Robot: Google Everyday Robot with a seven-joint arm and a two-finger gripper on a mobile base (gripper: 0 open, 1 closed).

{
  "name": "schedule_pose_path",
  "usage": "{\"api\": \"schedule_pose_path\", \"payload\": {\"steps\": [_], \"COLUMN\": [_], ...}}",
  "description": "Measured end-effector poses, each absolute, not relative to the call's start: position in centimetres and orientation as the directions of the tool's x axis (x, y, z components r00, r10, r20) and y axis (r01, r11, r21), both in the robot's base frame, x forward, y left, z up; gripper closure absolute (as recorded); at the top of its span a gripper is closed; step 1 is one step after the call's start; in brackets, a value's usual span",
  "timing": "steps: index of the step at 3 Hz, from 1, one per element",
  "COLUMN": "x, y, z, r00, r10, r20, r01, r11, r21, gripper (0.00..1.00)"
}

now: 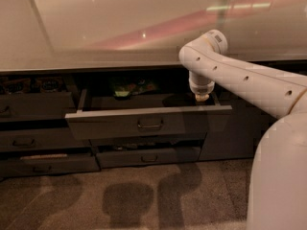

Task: Open top drawer

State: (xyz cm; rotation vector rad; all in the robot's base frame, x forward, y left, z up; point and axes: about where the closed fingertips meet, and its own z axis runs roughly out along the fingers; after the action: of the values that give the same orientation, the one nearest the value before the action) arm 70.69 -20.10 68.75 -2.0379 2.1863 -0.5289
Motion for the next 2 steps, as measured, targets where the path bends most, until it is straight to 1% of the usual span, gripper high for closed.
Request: {"api": "schedule_pose_path", "payload": {"steps": [1, 2], "x": [70.69, 70.75], "y": [-20.10, -20.33], "z": [68.75, 68.38], "r00": [-0.095, -0.052], "r10": [-0.983, -0.996], "r20": [0.157, 0.070], "r01": [-0.946, -0.951], "r11": [0.040, 0.028], "r21": [-0.322, -0.306], "gripper": [1.00, 1.00]}}
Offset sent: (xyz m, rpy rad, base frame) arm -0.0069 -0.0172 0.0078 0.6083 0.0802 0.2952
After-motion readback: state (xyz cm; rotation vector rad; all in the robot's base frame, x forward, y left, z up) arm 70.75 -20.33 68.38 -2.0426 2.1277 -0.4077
